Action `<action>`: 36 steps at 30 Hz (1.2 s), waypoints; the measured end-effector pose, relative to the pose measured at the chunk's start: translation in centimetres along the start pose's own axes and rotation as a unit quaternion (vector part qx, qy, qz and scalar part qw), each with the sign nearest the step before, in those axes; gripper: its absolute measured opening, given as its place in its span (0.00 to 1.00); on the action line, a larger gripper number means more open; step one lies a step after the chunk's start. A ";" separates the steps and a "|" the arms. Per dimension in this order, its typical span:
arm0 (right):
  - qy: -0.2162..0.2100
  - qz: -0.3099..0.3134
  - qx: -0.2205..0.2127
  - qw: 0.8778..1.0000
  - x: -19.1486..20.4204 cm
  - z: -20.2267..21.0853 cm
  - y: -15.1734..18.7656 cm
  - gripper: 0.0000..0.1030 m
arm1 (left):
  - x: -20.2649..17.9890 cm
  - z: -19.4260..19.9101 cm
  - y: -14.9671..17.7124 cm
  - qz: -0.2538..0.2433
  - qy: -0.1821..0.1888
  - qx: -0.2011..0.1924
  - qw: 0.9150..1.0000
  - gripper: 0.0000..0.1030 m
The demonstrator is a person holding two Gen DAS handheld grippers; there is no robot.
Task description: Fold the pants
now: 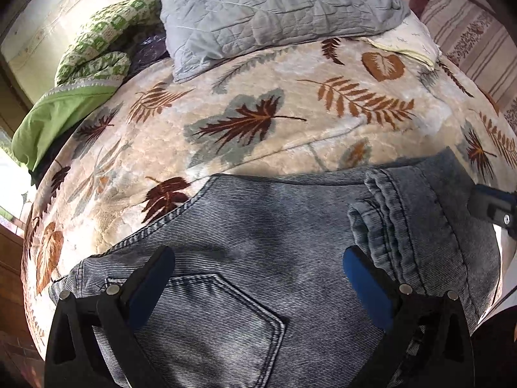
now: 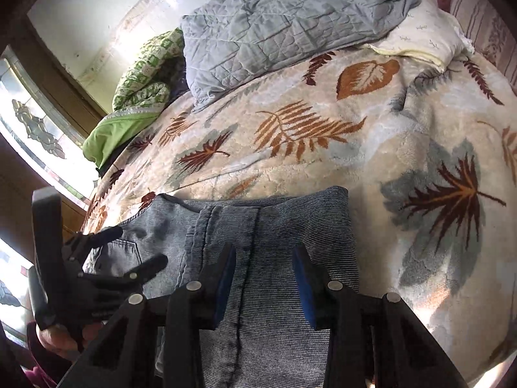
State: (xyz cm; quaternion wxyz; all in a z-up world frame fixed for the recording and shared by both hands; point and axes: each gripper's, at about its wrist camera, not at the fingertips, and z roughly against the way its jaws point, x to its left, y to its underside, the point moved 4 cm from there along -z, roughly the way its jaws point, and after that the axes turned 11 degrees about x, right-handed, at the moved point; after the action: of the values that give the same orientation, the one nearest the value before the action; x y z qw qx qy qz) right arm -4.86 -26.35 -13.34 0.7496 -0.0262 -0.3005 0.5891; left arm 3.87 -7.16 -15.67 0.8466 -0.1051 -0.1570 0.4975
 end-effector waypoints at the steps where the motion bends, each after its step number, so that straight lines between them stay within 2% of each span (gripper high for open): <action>1: 0.000 0.015 -0.001 1.000 0.7 0.1 0.4 0.38 | 0.8 0.2 -0.1 0.011 -0.001 -0.004 1.000 1.00; 6: 0.044 0.122 0.026 0.991 5.3 -1.5 3.6 0.38 | 4.5 1.3 -0.5 0.060 -0.008 -0.023 0.998 1.00; 12: 0.090 0.246 0.058 0.963 10.2 -3.9 9.2 0.38 | 7.6 1.4 -0.5 0.107 -0.006 -0.024 0.994 1.00; 14: 0.122 0.276 0.043 0.952 10.9 -4.0 10.5 0.39 | 7.9 1.4 -0.5 0.113 -0.002 -0.023 0.993 1.00; 15: 0.124 0.282 0.040 0.951 11.0 -3.9 10.8 0.39 | 8.0 1.5 -0.5 0.114 0.000 -0.024 0.993 1.00; 18: 0.076 0.249 0.053 0.964 10.4 -3.2 10.4 0.39 | 7.9 1.9 -0.5 0.112 0.000 -0.030 0.993 1.00; 23: 0.051 0.236 0.067 0.968 9.9 -3.4 9.8 0.40 | 7.9 1.8 -0.5 0.113 -0.002 -0.028 0.993 1.00; 26: -0.007 0.185 0.035 0.982 9.0 -1.6 8.6 0.40 | 8.0 1.7 -0.4 0.115 -0.001 -0.027 0.993 1.00; 28: -0.029 0.165 0.010 0.986 8.5 -0.4 7.9 0.40 | 7.9 1.8 -0.3 0.115 -0.001 -0.027 0.993 1.00; 31: -0.015 0.152 0.000 0.988 8.0 -0.3 7.6 0.40 | 7.9 1.8 -0.3 0.115 -0.001 -0.028 0.993 1.00; 35: 0.038 0.170 0.056 0.983 7.9 -3.2 8.2 0.40 | 8.1 2.1 -0.3 0.116 -0.002 -0.030 0.993 1.00; 36: 0.053 0.184 0.053 0.980 8.2 -3.4 8.5 0.40 | 8.2 2.1 -0.2 0.117 -0.002 -0.030 0.993 1.00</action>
State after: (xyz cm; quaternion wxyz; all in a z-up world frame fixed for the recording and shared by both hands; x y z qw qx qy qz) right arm -9.55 -15.33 -16.07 0.6434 -0.0724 -0.2188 0.7300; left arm 7.01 -0.03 -12.28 0.7785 -0.1476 -0.1602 0.5887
